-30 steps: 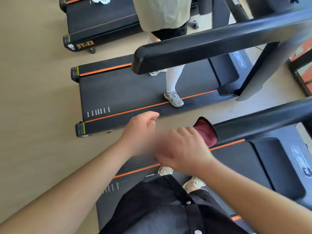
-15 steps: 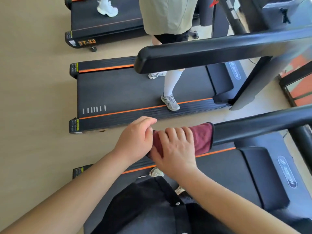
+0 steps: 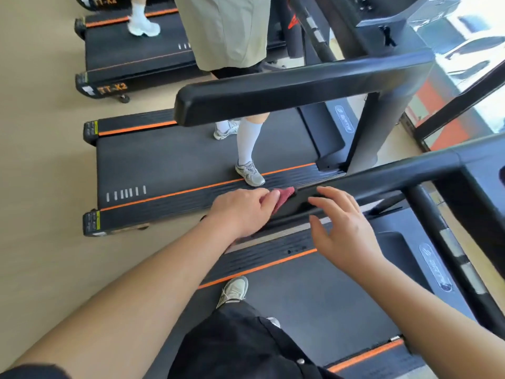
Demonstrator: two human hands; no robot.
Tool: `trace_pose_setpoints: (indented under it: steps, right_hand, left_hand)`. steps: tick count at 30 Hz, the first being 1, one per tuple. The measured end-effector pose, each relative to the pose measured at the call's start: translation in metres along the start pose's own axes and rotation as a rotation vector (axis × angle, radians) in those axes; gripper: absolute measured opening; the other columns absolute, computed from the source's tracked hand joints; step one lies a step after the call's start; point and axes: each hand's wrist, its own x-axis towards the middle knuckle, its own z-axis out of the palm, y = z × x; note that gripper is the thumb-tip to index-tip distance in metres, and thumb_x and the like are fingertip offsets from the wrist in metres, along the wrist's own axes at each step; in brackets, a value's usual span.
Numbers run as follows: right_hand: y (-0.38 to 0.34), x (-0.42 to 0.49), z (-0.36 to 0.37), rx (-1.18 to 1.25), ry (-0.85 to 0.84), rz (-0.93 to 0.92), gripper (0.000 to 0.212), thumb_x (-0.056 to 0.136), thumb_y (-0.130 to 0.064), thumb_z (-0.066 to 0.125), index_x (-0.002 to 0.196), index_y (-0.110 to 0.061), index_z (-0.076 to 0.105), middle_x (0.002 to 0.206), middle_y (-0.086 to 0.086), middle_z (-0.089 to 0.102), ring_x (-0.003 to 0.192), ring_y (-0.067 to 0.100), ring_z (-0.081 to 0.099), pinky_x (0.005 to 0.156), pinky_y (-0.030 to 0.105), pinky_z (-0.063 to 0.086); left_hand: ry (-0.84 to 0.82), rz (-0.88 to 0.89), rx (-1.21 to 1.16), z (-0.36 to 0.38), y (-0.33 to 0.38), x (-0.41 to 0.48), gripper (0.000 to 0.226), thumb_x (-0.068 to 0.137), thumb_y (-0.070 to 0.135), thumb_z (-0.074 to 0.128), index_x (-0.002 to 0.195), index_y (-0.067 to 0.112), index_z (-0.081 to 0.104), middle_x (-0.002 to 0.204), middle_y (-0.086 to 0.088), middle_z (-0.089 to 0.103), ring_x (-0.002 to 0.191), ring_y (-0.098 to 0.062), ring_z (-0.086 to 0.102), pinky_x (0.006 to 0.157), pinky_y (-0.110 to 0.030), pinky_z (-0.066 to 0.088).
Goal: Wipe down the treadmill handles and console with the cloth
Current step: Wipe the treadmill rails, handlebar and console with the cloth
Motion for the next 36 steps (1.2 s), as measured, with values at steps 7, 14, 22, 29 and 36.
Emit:
trace_pose_setpoints:
  steps: [7,14,22,29,36]
  right_hand:
    - [0.011,0.012,-0.005,-0.084,-0.152,-0.051,0.063,0.076,-0.023,0.084,0.133,-0.009,0.062,0.143,0.009,0.055,0.137,0.029,0.044,0.111,0.043,0.042]
    - [0.001,0.037,-0.005,-0.262,-0.337,-0.047,0.076,0.076,-0.043,0.083,0.143,-0.024,0.052,0.144,-0.007,0.051,0.138,0.020,0.040,0.110,0.034,0.036]
    - [-0.003,0.048,-0.002,-0.306,-0.318,0.062,0.068,0.070,-0.048,0.084,0.131,-0.033,0.059,0.130,-0.014,0.056,0.124,0.013,0.046,0.089,0.034,0.050]
    - [0.000,0.053,0.001,-0.278,-0.316,0.096,0.068,0.063,-0.044,0.089,0.125,-0.035,0.063,0.122,-0.014,0.058,0.118,0.013,0.047,0.080,0.032,0.047]
    - [-0.002,0.054,-0.002,-0.296,-0.333,0.102,0.070,0.062,-0.046,0.090,0.126,-0.036,0.063,0.119,-0.015,0.057,0.117,0.013,0.047,0.082,0.033,0.048]
  left_hand:
    - [0.495,0.305,0.067,0.057,-0.057,-0.064,0.049,0.108,0.037,0.040,0.153,0.021,0.046,0.146,-0.004,0.055,0.126,-0.034,0.056,0.104,-0.049,0.046]
    - [0.425,0.202,0.173,0.055,-0.051,-0.065,0.059,0.105,0.050,0.029,0.157,0.023,0.037,0.149,-0.008,0.051,0.130,-0.038,0.051,0.108,-0.051,0.042]
    - [0.343,0.001,0.076,0.025,-0.006,-0.025,0.048,0.105,0.056,0.019,0.115,0.036,0.062,0.116,0.001,0.070,0.107,-0.034,0.064,0.080,-0.040,0.044]
    - [0.527,0.273,0.152,0.094,-0.058,-0.103,0.054,0.104,0.031,0.046,0.156,0.015,0.041,0.167,-0.009,0.028,0.155,-0.037,0.019,0.123,-0.059,0.020]
    - [0.315,0.308,0.173,0.023,-0.031,-0.017,0.054,0.104,0.054,0.028,0.153,0.037,0.041,0.149,0.003,0.053,0.128,-0.028,0.055,0.097,-0.047,0.050]
